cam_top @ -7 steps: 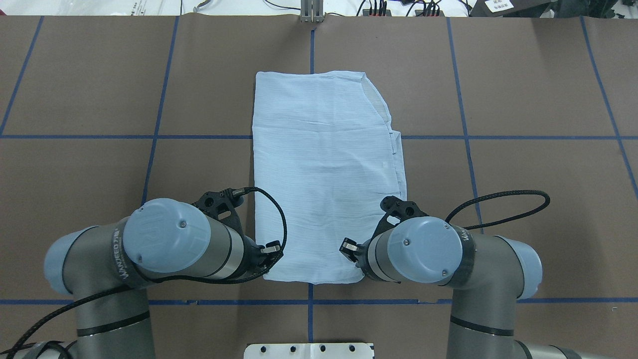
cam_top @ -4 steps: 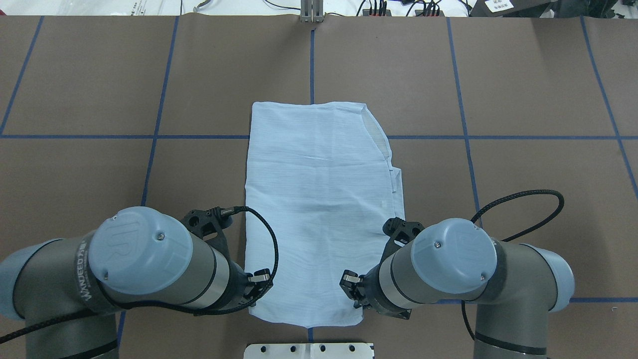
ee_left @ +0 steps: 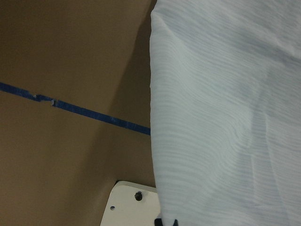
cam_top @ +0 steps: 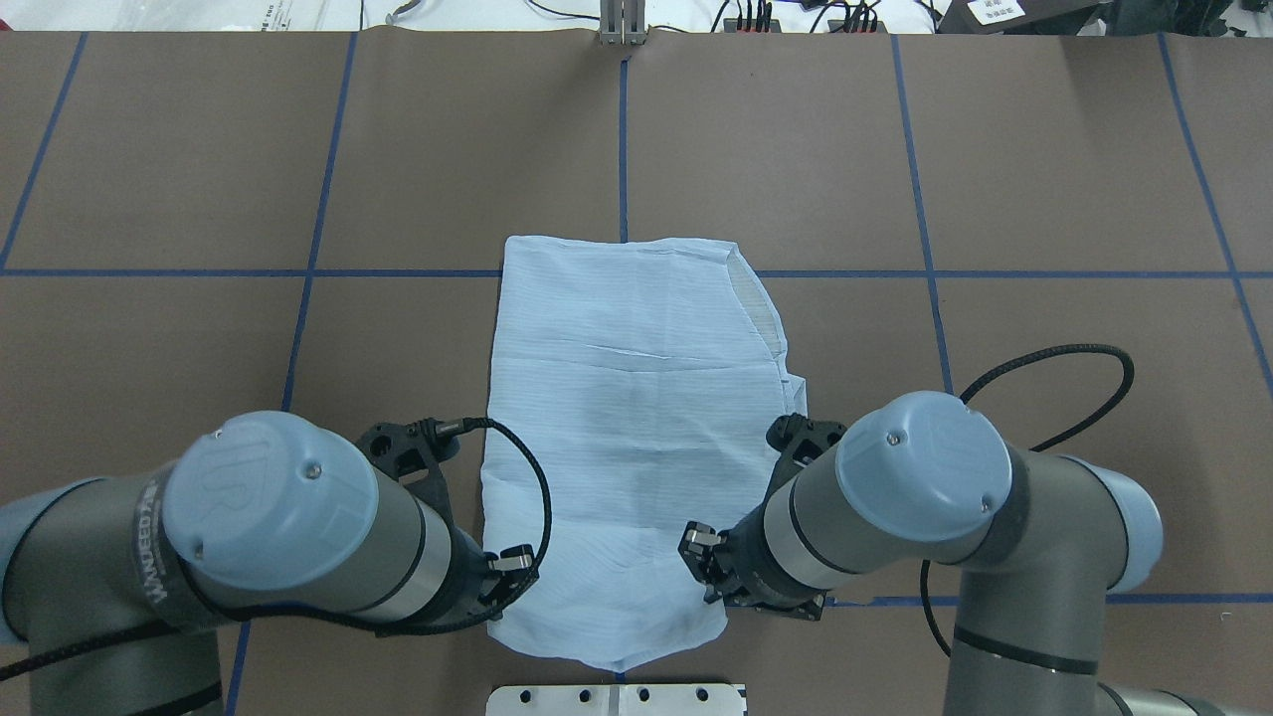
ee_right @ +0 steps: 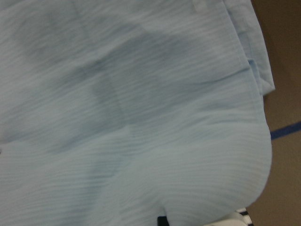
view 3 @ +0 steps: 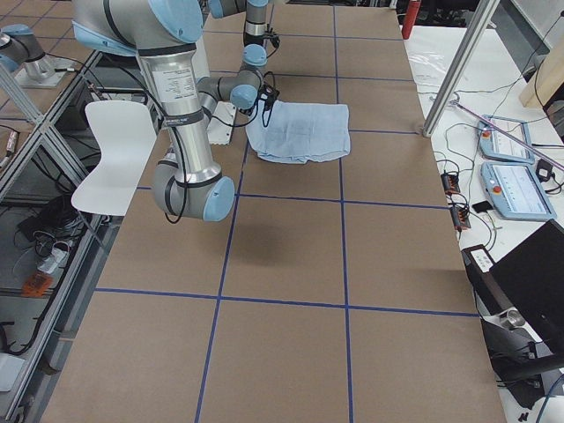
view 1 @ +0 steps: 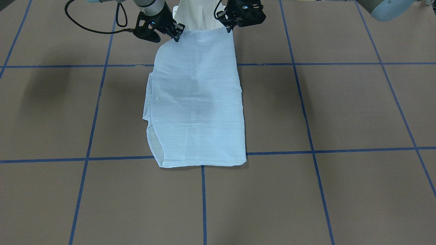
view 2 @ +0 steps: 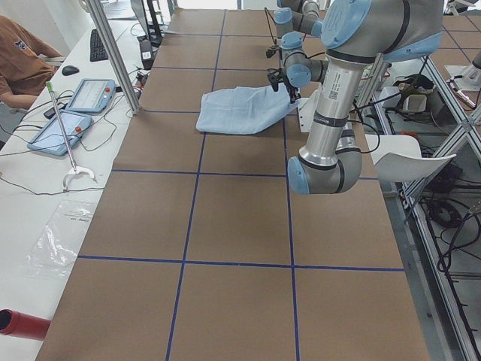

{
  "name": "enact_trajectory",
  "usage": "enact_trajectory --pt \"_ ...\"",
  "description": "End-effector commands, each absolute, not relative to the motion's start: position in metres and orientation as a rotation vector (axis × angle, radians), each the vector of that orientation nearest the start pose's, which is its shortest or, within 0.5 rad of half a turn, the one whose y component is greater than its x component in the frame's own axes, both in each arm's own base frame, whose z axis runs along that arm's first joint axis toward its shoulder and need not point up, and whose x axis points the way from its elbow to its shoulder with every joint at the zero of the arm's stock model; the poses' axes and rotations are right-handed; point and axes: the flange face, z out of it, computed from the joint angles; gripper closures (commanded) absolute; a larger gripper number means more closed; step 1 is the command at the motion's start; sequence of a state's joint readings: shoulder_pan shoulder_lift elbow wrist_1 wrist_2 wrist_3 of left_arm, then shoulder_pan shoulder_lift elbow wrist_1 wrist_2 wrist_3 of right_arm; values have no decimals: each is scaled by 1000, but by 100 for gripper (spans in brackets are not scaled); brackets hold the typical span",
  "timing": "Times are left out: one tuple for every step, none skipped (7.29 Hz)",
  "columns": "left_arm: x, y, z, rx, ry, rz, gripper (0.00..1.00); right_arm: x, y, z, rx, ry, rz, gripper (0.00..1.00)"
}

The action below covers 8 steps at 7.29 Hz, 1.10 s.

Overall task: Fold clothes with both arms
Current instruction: 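Lift the near edge and fold it over toward the far edge with both grippers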

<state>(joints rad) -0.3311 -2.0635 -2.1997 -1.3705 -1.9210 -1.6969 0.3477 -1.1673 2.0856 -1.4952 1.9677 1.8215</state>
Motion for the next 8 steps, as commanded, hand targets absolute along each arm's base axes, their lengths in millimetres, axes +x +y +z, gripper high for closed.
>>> enact_trajectory --pt "427 -334 157 -124 994 -320 100 -482 -331 200 -138 -1009 366 100" --pt "428 -373 158 -87 1020 -364 100 -486 -358 197 -96 -999 376 100" --pt "435 -399 167 -57 1024 -351 100 -486 -381 202 -65 -980 376 100" --pt "448 -430 186 -35 1030 -366 100 -483 -408 206 -23 -961 382 100" --pt "466 -449 207 -28 1036 -370 100 -482 -424 213 -7 -941 396 100" --pt "467 -464 218 -14 1041 -379 100 -479 -440 214 17 -930 390 100" --pt "464 -475 224 11 1033 -365 100 -482 -460 214 32 -912 390 100" --pt "459 -480 225 24 1032 -359 100 -491 -482 209 37 -900 407 100"
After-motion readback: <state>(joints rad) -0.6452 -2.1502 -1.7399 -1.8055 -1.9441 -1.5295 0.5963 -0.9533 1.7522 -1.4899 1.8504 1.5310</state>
